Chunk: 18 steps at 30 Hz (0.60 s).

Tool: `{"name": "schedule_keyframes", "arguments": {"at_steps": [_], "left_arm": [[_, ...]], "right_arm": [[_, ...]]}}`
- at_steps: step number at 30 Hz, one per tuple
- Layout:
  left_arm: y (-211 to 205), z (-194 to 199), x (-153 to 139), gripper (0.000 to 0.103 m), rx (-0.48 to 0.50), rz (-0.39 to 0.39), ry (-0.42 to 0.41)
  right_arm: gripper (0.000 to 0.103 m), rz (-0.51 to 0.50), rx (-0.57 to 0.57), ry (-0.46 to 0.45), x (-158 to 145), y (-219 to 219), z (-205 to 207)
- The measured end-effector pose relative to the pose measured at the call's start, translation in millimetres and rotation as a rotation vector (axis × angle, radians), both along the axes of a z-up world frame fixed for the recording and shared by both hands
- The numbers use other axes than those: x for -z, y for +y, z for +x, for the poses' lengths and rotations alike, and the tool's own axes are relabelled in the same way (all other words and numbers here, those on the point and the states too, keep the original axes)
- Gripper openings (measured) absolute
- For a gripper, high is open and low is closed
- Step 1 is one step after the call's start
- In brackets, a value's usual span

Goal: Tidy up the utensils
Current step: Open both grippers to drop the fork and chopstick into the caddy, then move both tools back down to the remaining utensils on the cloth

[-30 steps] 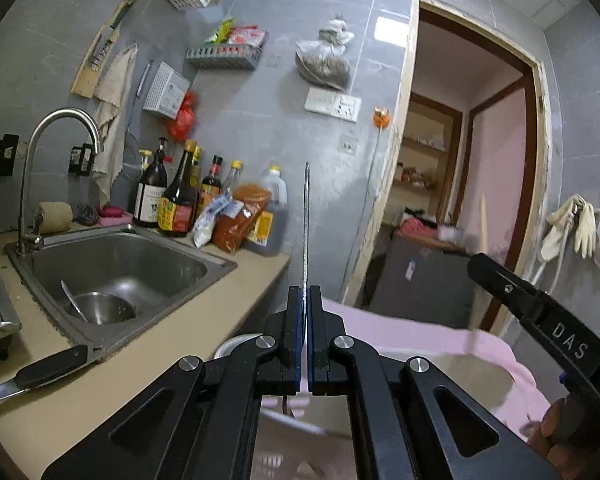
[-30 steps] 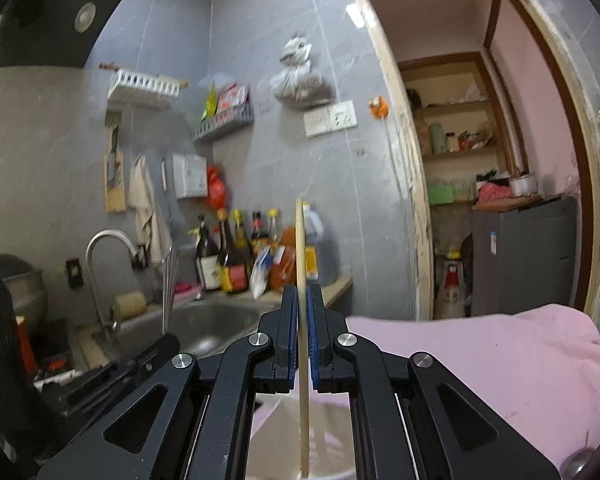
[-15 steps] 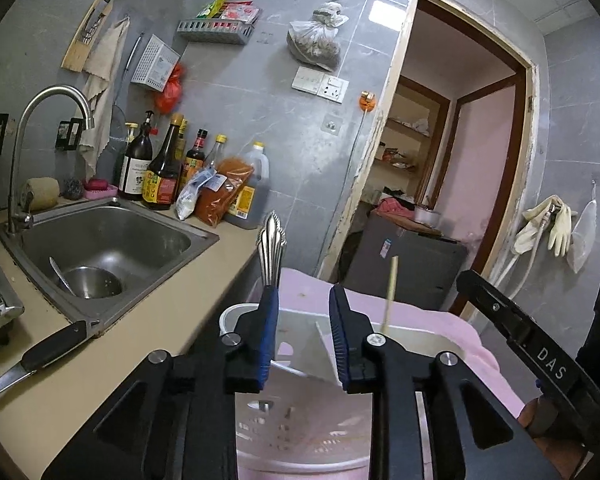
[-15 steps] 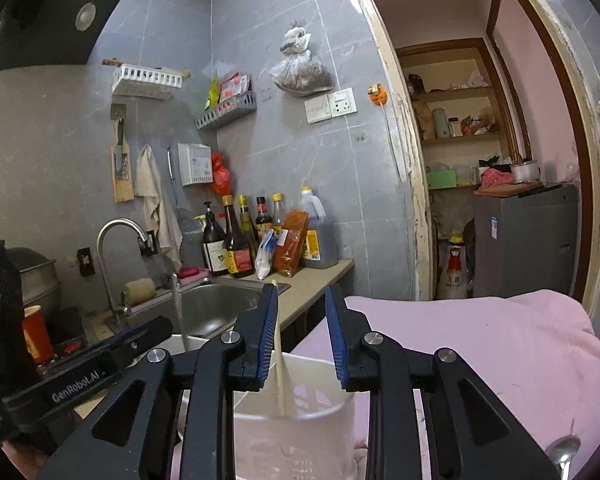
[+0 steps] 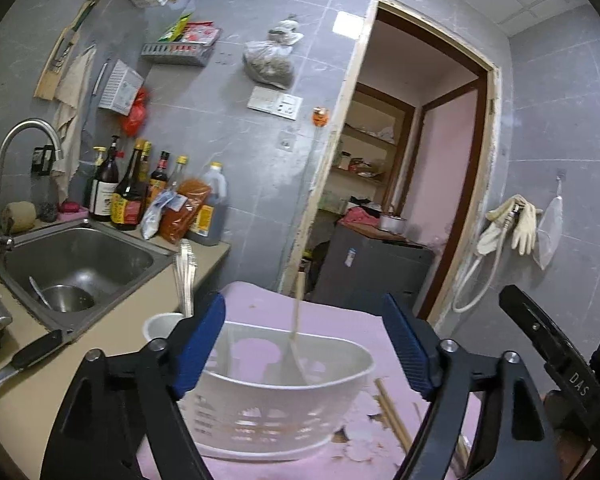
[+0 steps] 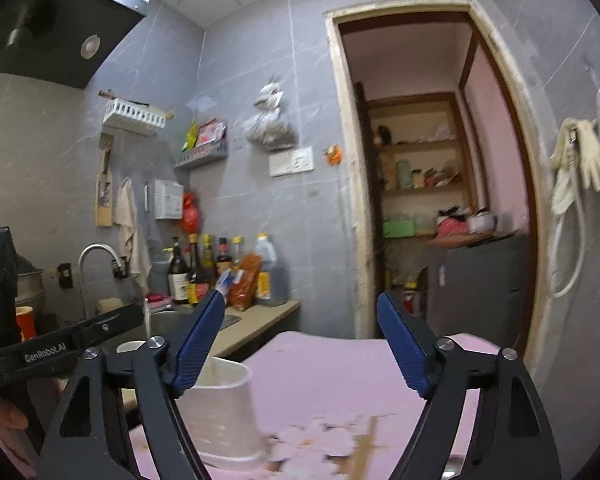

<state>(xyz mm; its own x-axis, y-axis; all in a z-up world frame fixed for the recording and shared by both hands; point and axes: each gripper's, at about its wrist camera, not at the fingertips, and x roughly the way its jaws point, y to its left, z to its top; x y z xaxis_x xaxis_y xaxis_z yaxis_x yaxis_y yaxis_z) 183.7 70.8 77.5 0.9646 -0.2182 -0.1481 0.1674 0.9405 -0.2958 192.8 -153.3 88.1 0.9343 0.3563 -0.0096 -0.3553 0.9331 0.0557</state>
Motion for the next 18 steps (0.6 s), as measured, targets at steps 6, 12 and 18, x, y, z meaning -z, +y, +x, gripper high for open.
{"name": "schedule_keyframes", "arguments": {"at_steps": [6,12,18], "left_arm": [[-23,-7,-1,0.1,0.062,0.002,0.0],[-53,-11,5,0.1,0.13,0.059,0.017],[-81,-4,21,0.1,0.218,0.109,0.109]], "right_arm": [[0.103,-0.007,0.06,0.008,4,-37,-16],[0.103,-0.033,0.115,0.031,15,-68,-29],[0.103,-0.072,0.16,0.111,31,-92,-29]]}}
